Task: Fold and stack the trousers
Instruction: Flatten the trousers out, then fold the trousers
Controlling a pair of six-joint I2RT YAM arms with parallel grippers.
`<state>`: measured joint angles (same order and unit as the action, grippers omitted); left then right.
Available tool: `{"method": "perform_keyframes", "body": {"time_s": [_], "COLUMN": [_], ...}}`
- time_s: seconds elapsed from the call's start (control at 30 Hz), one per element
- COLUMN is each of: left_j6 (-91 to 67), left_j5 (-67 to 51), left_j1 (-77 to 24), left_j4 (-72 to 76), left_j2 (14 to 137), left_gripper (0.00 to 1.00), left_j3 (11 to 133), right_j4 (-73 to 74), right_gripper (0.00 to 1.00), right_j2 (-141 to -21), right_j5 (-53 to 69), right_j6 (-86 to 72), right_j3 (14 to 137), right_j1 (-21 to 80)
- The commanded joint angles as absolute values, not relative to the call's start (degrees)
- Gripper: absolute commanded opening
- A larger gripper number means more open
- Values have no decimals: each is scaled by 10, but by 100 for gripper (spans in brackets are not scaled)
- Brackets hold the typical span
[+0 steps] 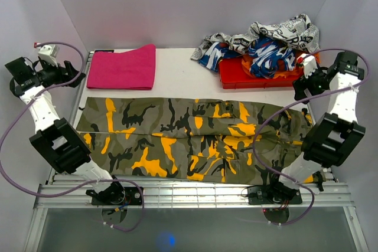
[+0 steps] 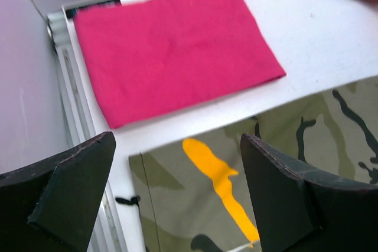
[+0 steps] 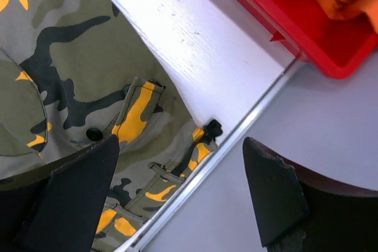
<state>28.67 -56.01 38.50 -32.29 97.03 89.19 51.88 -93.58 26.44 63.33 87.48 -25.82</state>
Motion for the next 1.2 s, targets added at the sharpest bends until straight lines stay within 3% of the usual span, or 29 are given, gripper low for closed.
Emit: {"method": "perform_keyframes", "body": {"time_s": [0.0,0.1,0.23,0.57,0.9,1.17], "left_j6": [186,195,248,366,404,414], "left_j5": [-601,-568,-576,-479,-458,-458], "left_j1": [383,380,379,364,359,356], "left_j4": [-130,-208,-393,-484,-536,-549], "left_j2": [918,972,1051,1054,1085,1090], "left_gripper": [98,98,91,86,81,80], "left_j3": [861,947,1088,1059,1056,1054], "right_j4": [650,749,742,693,660,692], "right_gripper": [90,100,96,89,79,85], "right_j2": [-1026,-1113,-1148,-1249,-1272,-1259], "right_j5": [282,243,197,134,146,176], "right_j6": [728,793,862,898,903,914], "right_j3": [971,1050,1036,1026,1008,1042], "right_j1": [-257,-271,-287,-284,-248,-228]}}
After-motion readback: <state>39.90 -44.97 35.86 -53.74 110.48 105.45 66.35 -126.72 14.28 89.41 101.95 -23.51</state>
